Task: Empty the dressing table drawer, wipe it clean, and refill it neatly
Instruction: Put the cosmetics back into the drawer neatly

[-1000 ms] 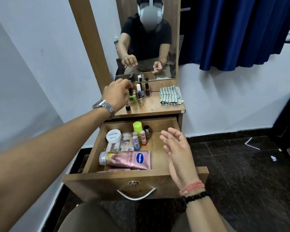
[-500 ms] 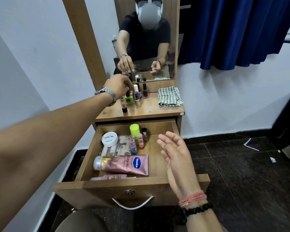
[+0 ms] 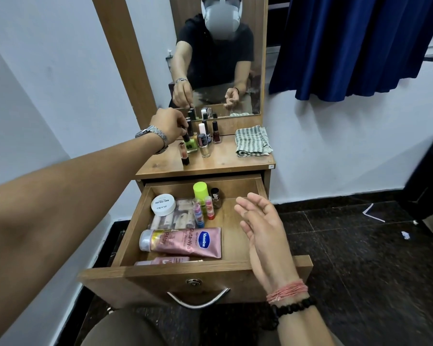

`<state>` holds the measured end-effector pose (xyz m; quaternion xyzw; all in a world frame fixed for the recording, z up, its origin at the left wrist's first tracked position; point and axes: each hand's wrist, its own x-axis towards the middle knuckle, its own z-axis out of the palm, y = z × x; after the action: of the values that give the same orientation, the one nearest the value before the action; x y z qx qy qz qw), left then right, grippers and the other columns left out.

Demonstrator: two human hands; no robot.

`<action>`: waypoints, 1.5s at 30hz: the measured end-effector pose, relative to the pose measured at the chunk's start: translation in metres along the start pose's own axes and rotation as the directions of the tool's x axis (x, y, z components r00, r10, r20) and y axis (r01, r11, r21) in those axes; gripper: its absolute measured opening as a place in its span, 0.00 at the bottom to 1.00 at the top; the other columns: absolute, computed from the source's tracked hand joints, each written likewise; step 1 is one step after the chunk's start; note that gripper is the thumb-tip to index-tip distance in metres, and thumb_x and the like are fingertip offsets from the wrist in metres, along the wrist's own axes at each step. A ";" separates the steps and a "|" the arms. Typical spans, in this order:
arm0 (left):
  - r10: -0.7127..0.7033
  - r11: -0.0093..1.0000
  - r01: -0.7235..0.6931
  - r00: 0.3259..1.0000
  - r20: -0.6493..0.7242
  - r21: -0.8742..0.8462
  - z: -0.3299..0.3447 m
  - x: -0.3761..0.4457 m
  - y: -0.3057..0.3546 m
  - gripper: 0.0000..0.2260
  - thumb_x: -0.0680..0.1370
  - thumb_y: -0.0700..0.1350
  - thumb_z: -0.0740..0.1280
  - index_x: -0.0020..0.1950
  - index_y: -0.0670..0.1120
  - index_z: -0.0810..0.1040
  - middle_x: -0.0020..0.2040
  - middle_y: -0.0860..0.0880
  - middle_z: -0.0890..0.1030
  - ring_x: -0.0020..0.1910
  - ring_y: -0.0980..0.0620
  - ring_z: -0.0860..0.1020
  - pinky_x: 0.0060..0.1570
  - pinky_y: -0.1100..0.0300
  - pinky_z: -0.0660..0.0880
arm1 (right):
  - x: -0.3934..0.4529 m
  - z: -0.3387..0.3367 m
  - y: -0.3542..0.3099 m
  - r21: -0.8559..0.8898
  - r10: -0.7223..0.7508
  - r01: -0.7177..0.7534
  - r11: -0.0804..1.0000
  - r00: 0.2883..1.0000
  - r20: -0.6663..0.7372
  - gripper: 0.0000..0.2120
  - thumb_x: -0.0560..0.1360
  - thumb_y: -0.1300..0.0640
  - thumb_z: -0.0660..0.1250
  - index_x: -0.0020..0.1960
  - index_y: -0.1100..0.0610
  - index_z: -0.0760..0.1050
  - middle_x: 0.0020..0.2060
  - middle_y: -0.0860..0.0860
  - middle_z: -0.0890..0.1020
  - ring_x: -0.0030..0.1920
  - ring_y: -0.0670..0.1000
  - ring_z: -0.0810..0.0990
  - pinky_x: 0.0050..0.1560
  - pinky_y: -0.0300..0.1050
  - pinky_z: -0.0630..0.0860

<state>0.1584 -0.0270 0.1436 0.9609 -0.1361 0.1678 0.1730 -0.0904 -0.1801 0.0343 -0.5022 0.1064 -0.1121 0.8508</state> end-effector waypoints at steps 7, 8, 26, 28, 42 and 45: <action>-0.038 0.997 0.025 0.985 -0.168 -0.079 -0.042 -0.016 -0.007 0.05 0.74 0.41 0.71 0.49 0.46 0.83 0.49 0.46 0.84 0.50 0.49 0.80 0.54 0.55 0.76 | 0.000 0.000 0.003 0.064 -0.014 0.018 0.998 0.998 -0.053 0.12 0.78 0.63 0.63 0.59 0.50 0.72 0.56 0.48 0.81 0.57 0.44 0.79 0.55 0.39 0.73; -0.021 0.997 0.006 0.982 -0.190 -0.077 -0.049 -0.020 -0.006 0.05 0.74 0.41 0.71 0.49 0.46 0.83 0.49 0.46 0.84 0.50 0.49 0.80 0.54 0.54 0.77 | 0.000 -0.001 0.002 0.087 -0.016 0.022 0.996 0.997 -0.073 0.12 0.78 0.62 0.62 0.59 0.50 0.72 0.56 0.48 0.81 0.58 0.45 0.79 0.55 0.39 0.72; 0.292 0.956 -0.283 0.945 0.148 -0.084 0.039 -0.115 0.077 0.07 0.74 0.43 0.71 0.52 0.47 0.82 0.49 0.50 0.83 0.42 0.58 0.75 0.41 0.68 0.68 | -0.001 -0.006 -0.003 0.458 0.086 0.031 0.888 0.969 -0.232 0.11 0.80 0.58 0.60 0.61 0.52 0.73 0.55 0.51 0.83 0.57 0.48 0.80 0.51 0.41 0.71; 0.281 0.960 -0.274 0.943 0.175 -0.066 0.054 -0.113 0.079 0.07 0.74 0.43 0.71 0.51 0.47 0.82 0.49 0.48 0.83 0.44 0.55 0.77 0.43 0.65 0.69 | 0.000 -0.006 -0.003 0.451 0.090 0.026 0.892 0.968 -0.234 0.11 0.80 0.57 0.60 0.61 0.52 0.73 0.55 0.51 0.83 0.57 0.48 0.80 0.51 0.41 0.71; 0.250 0.957 -0.278 0.933 0.260 0.079 0.108 -0.093 0.074 0.07 0.74 0.44 0.70 0.52 0.49 0.80 0.52 0.45 0.79 0.50 0.45 0.78 0.46 0.57 0.73 | 0.003 -0.007 0.000 0.437 0.098 0.007 0.899 0.971 -0.217 0.10 0.80 0.61 0.58 0.58 0.52 0.74 0.55 0.52 0.83 0.55 0.47 0.81 0.49 0.40 0.71; 0.255 0.953 -0.288 0.931 0.260 0.097 0.109 -0.093 0.071 0.07 0.74 0.44 0.70 0.52 0.49 0.80 0.52 0.45 0.80 0.51 0.45 0.78 0.45 0.56 0.72 | 0.003 -0.007 0.000 0.438 0.097 0.006 0.899 0.973 -0.212 0.11 0.80 0.61 0.59 0.59 0.52 0.74 0.55 0.52 0.83 0.55 0.47 0.81 0.48 0.40 0.71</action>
<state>0.0816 -0.1137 0.0332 0.9555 -0.2764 0.0791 0.0653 -0.0896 -0.1868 0.0306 -0.2805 0.1873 -0.1700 0.9259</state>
